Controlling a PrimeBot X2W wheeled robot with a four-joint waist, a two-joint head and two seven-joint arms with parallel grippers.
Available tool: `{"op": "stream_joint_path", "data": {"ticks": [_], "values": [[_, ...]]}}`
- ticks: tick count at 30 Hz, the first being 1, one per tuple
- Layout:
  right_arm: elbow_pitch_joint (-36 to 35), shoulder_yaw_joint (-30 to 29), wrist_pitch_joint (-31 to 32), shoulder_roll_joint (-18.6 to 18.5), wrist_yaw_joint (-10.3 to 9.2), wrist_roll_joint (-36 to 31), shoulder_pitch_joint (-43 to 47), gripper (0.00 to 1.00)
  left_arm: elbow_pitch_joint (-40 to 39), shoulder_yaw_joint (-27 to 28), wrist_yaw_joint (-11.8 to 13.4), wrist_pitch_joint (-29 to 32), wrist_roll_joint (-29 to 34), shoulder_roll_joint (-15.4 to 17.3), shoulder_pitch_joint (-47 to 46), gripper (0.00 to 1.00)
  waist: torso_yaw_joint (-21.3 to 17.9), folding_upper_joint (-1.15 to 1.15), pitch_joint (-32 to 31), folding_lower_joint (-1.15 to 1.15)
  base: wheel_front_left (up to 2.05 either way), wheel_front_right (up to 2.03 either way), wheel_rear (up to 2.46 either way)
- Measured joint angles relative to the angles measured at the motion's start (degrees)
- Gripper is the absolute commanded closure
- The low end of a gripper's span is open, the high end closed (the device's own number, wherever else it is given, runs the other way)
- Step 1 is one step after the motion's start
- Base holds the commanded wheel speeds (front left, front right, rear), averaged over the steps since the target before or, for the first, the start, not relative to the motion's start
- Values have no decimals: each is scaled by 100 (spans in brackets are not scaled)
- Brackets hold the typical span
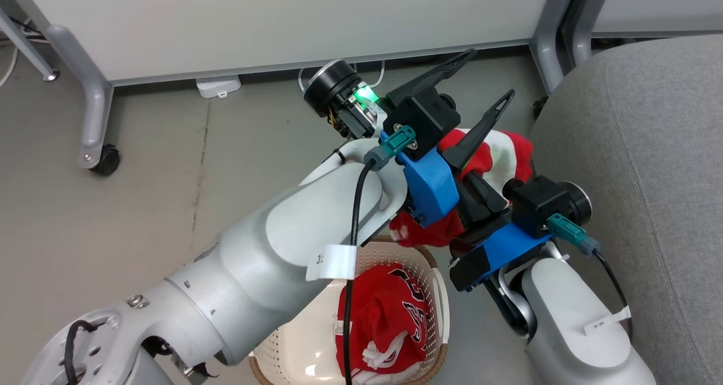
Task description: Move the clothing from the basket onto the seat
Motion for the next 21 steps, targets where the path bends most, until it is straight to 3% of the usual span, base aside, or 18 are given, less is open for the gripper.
{"op": "stream_joint_path", "data": {"ticks": [21], "values": [[-622, -1206, 0, -7, 0, -424, 8, 100, 75, 155, -53, 0, 270, 20, -77, 0, -810, 0, 653, 0, 0, 0, 0]]}}
